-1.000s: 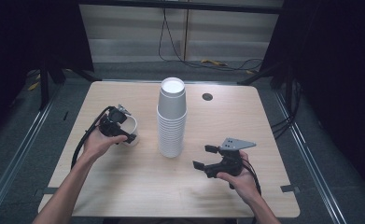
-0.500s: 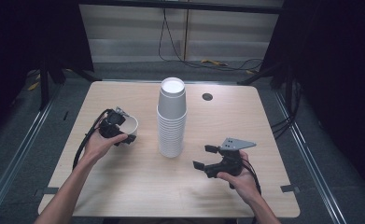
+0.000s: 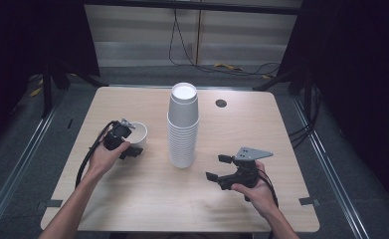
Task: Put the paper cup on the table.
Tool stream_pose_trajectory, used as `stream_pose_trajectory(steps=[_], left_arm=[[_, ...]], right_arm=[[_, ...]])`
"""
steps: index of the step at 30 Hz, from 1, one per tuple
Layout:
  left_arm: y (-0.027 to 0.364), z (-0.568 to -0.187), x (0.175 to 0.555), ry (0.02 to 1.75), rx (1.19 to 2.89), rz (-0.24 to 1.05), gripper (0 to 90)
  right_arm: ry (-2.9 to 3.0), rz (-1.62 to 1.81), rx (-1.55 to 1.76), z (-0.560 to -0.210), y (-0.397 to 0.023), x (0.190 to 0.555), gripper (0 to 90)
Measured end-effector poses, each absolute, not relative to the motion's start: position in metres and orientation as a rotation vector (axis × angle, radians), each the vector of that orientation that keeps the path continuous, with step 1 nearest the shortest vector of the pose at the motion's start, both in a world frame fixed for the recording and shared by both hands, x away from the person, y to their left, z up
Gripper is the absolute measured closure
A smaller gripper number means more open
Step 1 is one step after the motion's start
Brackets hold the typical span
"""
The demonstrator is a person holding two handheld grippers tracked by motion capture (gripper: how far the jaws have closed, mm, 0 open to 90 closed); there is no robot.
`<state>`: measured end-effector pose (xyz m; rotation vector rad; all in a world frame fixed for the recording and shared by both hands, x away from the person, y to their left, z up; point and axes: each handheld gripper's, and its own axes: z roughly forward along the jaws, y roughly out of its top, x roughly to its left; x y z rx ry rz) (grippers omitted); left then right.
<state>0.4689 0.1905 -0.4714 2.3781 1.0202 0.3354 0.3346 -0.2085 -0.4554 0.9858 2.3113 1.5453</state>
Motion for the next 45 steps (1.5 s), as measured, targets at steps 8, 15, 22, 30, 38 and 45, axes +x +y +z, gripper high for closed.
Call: stream_pose_trajectory(steps=[8, 15, 22, 30, 38, 45], left_arm=[[0.199, -0.467, 0.464, 1.004, 2.341, 0.361, 16.0], [0.205, -0.472, 0.456, 0.992, 2.313, 0.327, 16.0], [0.215, -0.476, 0.443, 1.036, 2.246, 0.284, 16.4], [0.226, -0.472, 0.429, 1.042, 2.203, 0.336, 15.9], [0.230, -0.473, 0.410, 1.016, 2.180, 0.312, 16.0], [0.228, -0.471, 0.392, 0.959, 2.133, 0.321, 16.1]], right_arm=[[2.304, 1.550, 0.991, -0.455, -0.210, 0.335, 14.8], [2.300, 1.553, 0.993, -0.455, -0.210, 0.336, 14.7], [2.296, 1.549, 0.997, -0.455, -0.211, 0.335, 14.6], [2.291, 1.547, 1.000, -0.455, -0.211, 0.335, 14.6], [2.282, 1.550, 1.000, -0.455, -0.210, 0.335, 14.4], [2.268, 1.548, 1.002, -0.454, -0.211, 0.335, 14.3]])
